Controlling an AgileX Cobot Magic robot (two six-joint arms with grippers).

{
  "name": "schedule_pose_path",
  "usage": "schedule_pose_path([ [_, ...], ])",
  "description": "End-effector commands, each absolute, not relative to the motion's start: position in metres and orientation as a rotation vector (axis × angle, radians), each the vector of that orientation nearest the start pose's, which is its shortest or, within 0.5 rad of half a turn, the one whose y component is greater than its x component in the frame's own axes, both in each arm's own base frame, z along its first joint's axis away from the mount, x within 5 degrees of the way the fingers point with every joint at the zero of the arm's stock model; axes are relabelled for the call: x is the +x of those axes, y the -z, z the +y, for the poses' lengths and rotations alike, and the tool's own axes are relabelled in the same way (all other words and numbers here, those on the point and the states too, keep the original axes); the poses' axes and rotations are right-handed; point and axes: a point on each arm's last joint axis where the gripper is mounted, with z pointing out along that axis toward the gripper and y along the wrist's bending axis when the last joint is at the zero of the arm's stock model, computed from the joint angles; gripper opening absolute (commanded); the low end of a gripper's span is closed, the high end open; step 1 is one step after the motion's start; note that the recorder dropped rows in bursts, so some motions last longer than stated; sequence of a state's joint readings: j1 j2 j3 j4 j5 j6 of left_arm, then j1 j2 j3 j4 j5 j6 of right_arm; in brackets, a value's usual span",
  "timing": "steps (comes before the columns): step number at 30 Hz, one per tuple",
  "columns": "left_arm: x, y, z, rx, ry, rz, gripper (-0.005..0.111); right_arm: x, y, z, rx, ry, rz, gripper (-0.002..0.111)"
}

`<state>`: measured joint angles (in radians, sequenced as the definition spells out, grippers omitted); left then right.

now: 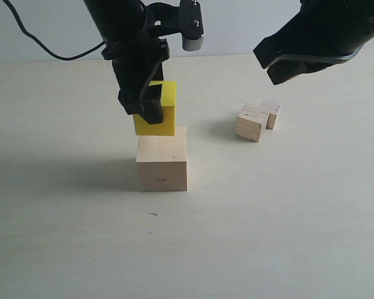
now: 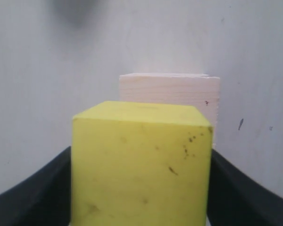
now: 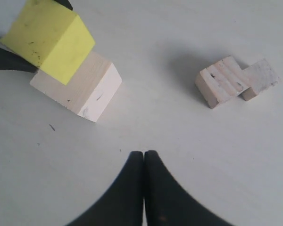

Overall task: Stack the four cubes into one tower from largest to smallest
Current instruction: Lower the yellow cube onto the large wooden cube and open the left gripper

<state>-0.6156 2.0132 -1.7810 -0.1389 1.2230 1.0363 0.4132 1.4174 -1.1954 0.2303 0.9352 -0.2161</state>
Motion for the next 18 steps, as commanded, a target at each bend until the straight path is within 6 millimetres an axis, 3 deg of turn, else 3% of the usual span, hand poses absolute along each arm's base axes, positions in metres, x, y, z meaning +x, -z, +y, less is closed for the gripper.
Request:
schedule_pose_path([
  [1, 0.341, -0.254, -0.261, -2.449, -0.187, -2.303, 0.0, 0.258, -0.319, 0.13, -0.699, -0.356, 2.546, 0.0],
  [8, 0.344, -0.24, -0.264, -2.436, -0.212, -2.272, 0.0, 0.258, -0.319, 0.13, -0.699, -0.356, 2.546, 0.0],
  [18, 0.342, -0.241, -0.267, -2.4, -0.273, -2.312, 0.0, 0.259, -0.319, 0.13, -0.698, -0.356, 2.544, 0.0],
])
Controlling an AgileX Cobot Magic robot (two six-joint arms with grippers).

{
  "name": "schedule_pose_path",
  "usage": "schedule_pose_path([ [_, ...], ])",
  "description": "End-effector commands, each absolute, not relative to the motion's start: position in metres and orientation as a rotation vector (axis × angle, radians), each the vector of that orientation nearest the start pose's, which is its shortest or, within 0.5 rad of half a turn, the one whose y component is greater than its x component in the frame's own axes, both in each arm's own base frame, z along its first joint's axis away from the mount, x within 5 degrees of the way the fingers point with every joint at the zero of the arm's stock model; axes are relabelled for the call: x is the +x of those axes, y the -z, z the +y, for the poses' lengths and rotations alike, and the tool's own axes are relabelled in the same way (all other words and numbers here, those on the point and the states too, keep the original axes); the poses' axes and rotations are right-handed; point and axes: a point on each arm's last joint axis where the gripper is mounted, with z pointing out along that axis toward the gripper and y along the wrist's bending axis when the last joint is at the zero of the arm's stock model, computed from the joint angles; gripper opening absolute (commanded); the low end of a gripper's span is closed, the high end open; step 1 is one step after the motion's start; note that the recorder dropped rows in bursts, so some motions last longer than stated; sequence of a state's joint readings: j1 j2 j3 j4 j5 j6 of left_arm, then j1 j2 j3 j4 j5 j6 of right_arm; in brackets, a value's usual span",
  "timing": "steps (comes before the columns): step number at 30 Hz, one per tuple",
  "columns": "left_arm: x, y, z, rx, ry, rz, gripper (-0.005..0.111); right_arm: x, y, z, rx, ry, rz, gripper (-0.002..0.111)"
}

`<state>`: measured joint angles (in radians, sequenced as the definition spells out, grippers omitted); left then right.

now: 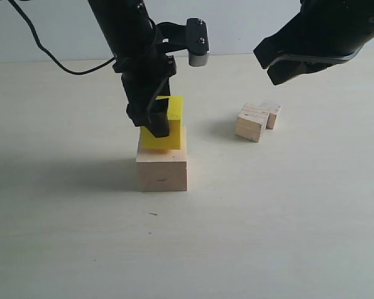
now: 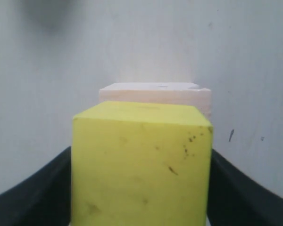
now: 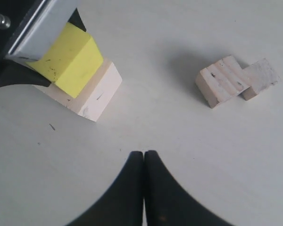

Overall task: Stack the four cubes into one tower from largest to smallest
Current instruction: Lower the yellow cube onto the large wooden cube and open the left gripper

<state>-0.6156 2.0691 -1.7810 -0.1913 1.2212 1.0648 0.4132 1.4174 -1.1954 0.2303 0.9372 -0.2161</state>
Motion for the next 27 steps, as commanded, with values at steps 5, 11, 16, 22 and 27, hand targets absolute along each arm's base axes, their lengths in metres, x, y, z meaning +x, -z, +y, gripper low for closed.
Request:
schedule_pose_path([
  [5, 0.3443, -0.2402, -0.2631, -2.319, -0.206, -2.38, 0.0, 0.2585, -0.3189, 0.1299, -0.699, -0.356, 2.546, 0.0],
  [11, 0.3438, -0.2404, -0.2638, -2.308, -0.225, -2.391, 0.0, 0.2585, -0.3189, 0.1299, -0.699, -0.356, 2.546, 0.0],
  [16, 0.3434, -0.2413, -0.264, -2.309, -0.232, -2.393, 0.0, 0.2583, -0.3188, 0.1298, -0.7, -0.356, 2.548, 0.0],
  [22, 0.3431, -0.2423, -0.264, -2.31, -0.235, -2.396, 0.0, 0.2583, -0.3188, 0.1298, -0.7, -0.356, 2.548, 0.0],
  [27, 0.3431, -0.2421, -0.264, -2.292, -0.237, -2.41, 0.001, 0.2583, -0.3188, 0.1298, -0.7, -0.356, 2.548, 0.0],
])
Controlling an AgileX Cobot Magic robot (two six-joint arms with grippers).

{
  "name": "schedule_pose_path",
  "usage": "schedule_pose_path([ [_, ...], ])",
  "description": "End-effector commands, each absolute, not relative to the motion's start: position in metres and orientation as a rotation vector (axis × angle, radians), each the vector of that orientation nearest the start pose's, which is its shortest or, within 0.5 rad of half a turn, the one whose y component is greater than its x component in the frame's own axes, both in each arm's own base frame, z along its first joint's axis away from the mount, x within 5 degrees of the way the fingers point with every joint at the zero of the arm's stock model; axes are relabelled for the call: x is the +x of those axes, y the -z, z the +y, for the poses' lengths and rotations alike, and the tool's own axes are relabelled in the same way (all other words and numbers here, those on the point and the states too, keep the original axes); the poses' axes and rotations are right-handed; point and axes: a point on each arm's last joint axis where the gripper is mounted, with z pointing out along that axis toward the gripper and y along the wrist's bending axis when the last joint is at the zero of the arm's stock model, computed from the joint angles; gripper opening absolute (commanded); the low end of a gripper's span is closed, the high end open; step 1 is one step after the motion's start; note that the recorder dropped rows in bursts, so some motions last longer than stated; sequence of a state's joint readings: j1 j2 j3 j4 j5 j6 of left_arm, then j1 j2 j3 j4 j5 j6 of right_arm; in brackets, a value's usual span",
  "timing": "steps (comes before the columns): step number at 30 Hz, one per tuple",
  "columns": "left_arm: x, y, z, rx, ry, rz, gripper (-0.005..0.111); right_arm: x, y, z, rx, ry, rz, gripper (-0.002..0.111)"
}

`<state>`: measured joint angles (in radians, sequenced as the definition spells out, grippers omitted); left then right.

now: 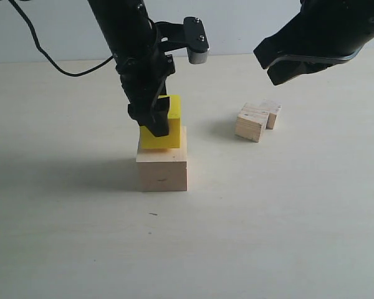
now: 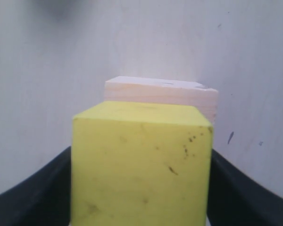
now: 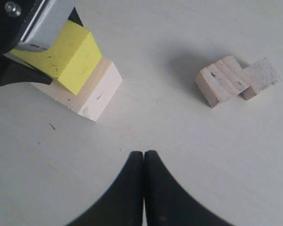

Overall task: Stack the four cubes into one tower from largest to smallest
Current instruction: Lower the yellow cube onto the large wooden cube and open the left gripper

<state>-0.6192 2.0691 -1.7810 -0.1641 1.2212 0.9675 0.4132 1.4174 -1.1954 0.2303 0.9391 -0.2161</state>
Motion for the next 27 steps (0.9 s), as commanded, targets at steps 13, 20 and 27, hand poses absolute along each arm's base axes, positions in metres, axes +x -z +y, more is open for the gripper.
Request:
schedule_pose_path([
  [13, 0.343, -0.242, -0.264, 1.987, 0.212, 2.172, 0.082, 0.258, -0.319, 0.13, -0.7, -0.356, 2.548, 0.0],
  [20, 0.343, -0.248, -0.262, 1.984, 0.184, 2.162, 0.081, 0.258, -0.319, 0.13, -0.701, -0.356, 2.552, 0.0],
  [27, 0.34, -0.262, -0.257, 1.968, 0.158, 2.138, 0.081, 0.258, -0.319, 0.13, -0.7, -0.359, 2.552, 0.0],
])
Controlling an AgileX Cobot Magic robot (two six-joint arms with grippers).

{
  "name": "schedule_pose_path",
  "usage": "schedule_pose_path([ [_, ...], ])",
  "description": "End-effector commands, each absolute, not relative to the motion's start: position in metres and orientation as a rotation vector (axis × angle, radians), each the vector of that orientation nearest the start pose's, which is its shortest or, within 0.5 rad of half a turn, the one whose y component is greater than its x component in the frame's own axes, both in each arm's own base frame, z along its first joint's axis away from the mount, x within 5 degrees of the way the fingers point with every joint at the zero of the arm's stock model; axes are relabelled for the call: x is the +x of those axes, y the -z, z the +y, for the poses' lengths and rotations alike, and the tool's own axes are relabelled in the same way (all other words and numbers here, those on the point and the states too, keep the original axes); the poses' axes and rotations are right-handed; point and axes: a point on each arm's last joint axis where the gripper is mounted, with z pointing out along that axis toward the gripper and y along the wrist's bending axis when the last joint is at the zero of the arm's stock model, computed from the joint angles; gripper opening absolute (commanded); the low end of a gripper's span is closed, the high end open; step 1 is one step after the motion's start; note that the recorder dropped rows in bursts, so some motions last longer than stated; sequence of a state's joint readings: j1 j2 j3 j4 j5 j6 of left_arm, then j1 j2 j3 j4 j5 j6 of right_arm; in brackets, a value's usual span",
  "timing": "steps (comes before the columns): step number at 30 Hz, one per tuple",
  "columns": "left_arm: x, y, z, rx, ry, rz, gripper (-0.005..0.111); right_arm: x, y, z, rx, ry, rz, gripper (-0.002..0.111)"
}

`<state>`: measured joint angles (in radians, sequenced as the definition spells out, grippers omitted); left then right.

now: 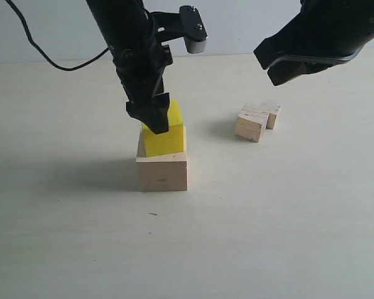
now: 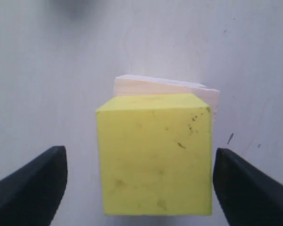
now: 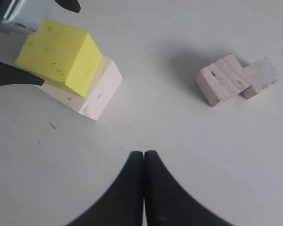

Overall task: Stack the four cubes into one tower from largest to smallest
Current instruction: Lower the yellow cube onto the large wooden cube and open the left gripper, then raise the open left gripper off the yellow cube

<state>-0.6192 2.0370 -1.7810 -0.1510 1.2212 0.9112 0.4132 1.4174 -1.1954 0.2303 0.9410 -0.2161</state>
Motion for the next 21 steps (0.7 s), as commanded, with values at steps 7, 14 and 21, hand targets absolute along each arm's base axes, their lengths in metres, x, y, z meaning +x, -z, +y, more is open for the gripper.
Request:
schedule_pose_path([
  [7, 0.34, -0.268, -0.254, 1.908, 0.13, 2.178, 0.08, 0.257, -0.318, 0.13, -0.703, -0.359, 2.558, 0.0],
  [14, 0.326, -0.304, -0.249, 1.741, 0.188, 2.208, 0.038, 0.258, -0.318, 0.13, -0.705, -0.358, 2.556, 0.0],
  [21, 0.308, -0.314, -0.248, 1.722, 0.288, 2.205, 0.0, 0.258, -0.319, 0.13, -0.704, -0.358, 2.554, 0.0],
])
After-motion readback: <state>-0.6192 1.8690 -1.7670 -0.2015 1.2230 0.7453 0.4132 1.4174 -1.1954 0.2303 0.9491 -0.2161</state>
